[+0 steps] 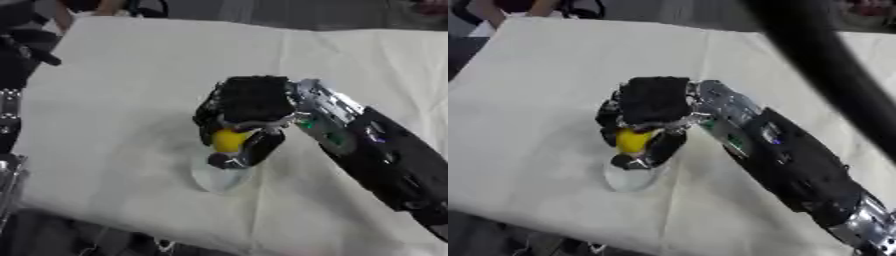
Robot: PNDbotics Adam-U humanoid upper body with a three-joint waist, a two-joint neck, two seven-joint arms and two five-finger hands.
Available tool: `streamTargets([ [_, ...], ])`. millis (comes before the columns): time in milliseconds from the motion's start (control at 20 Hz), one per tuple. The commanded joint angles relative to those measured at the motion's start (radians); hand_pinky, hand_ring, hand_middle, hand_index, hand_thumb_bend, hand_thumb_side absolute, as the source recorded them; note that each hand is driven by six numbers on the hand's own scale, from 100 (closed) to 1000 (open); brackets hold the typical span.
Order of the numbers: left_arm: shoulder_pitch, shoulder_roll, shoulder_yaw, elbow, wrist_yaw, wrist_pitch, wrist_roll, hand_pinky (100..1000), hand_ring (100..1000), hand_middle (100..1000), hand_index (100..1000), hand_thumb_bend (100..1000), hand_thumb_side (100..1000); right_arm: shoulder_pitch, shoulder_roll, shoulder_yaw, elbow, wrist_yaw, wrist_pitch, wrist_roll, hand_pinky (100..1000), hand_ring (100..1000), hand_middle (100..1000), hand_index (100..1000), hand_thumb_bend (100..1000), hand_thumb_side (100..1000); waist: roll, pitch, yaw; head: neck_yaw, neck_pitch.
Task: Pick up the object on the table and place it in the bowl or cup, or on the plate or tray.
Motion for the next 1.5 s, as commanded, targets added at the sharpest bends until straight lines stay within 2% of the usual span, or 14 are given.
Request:
streamTargets([
  [50, -0.007, 0.032, 0.012, -0.009, -0.006, 0.0, 0.005, 476, 673, 771, 792, 292, 849, -0.015, -0.016, -0.018, -0.056, 0.032, 0.007, -0.047, 100, 100, 147, 263, 100, 695, 0.003, -0.017, 0.001, -0.009, -0.003],
  [100, -0.007, 0.032, 0.012, -0.009, -0.006, 0.0, 0.005, 475, 673, 771, 792, 292, 849, -0.015, -0.017, -0.019, -0.065, 0.049, 0.004, -0.07, 100, 291, 328, 414, 100, 810, 0.003, -0.017, 0.002, -0.009, -0.003],
  [150, -0.007, 0.032, 0.012, -0.009, -0.006, 0.0, 0.005, 475, 673, 771, 792, 292, 849, -0.014, -0.019, -0.019, -0.073, 0.068, -0.001, -0.094, 100, 274, 312, 402, 100, 810, 0.003, -0.016, 0.002, -0.008, -0.003],
  [200, -0.007, 0.032, 0.012, -0.009, -0.006, 0.0, 0.005, 475, 673, 770, 792, 292, 849, -0.013, -0.019, -0.018, -0.076, 0.085, -0.005, -0.115, 100, 407, 454, 514, 100, 851, 0.003, -0.016, 0.003, -0.008, -0.003],
  [250, -0.007, 0.031, 0.012, -0.009, -0.006, 0.0, 0.005, 475, 673, 770, 792, 292, 849, -0.012, -0.019, -0.017, -0.076, 0.099, -0.01, -0.134, 100, 380, 424, 492, 100, 845, 0.003, -0.015, 0.003, -0.009, -0.003],
  [300, -0.007, 0.031, 0.012, -0.008, -0.006, 0.0, 0.005, 474, 673, 770, 792, 293, 849, -0.01, -0.018, -0.016, -0.073, 0.111, -0.014, -0.149, 302, 542, 592, 632, 100, 878, 0.004, -0.015, 0.004, -0.009, -0.003],
  [350, -0.006, 0.03, 0.011, -0.008, -0.005, 0.0, 0.005, 475, 673, 770, 792, 293, 849, -0.008, -0.017, -0.014, -0.067, 0.119, -0.019, -0.162, 257, 515, 567, 608, 100, 874, 0.004, -0.015, 0.004, -0.009, -0.003],
  [400, -0.006, 0.03, 0.011, -0.008, -0.005, 0.0, 0.005, 474, 673, 770, 792, 293, 850, -0.007, -0.016, -0.013, -0.062, 0.126, -0.024, -0.172, 453, 650, 688, 693, 100, 897, 0.004, -0.014, 0.005, -0.009, -0.003],
  [550, -0.005, 0.029, 0.011, -0.008, -0.005, 0.0, 0.005, 474, 673, 770, 793, 294, 850, -0.005, -0.015, -0.012, -0.049, 0.14, -0.035, -0.19, 570, 743, 762, 742, 100, 920, 0.006, -0.013, 0.006, -0.009, -0.003],
  [700, -0.004, 0.028, 0.011, -0.007, -0.005, 0.0, 0.005, 473, 673, 769, 793, 294, 850, -0.003, -0.013, -0.013, -0.039, 0.151, -0.037, -0.197, 594, 761, 779, 755, 100, 923, 0.007, -0.013, 0.007, -0.009, -0.003],
  [1100, -0.003, 0.027, 0.01, -0.006, -0.003, 0.001, 0.004, 472, 673, 769, 793, 295, 850, -0.003, -0.015, -0.019, -0.035, 0.164, -0.03, -0.206, 582, 751, 781, 755, 100, 931, 0.012, -0.012, 0.007, -0.008, -0.003],
  [1300, 0.001, 0.028, 0.012, -0.007, -0.003, 0.001, 0.006, 472, 673, 768, 794, 294, 850, 0.004, -0.056, -0.055, -0.041, 0.114, 0.013, -0.221, 543, 734, 782, 766, 100, 933, 0.014, -0.015, 0.002, -0.001, -0.003],
  [1500, 0.002, 0.023, 0.013, -0.006, -0.003, 0.001, 0.01, 472, 675, 768, 796, 296, 850, 0.028, -0.142, -0.115, -0.085, 0.039, 0.069, -0.227, 501, 709, 782, 759, 100, 934, 0.014, -0.014, -0.011, 0.013, -0.003],
])
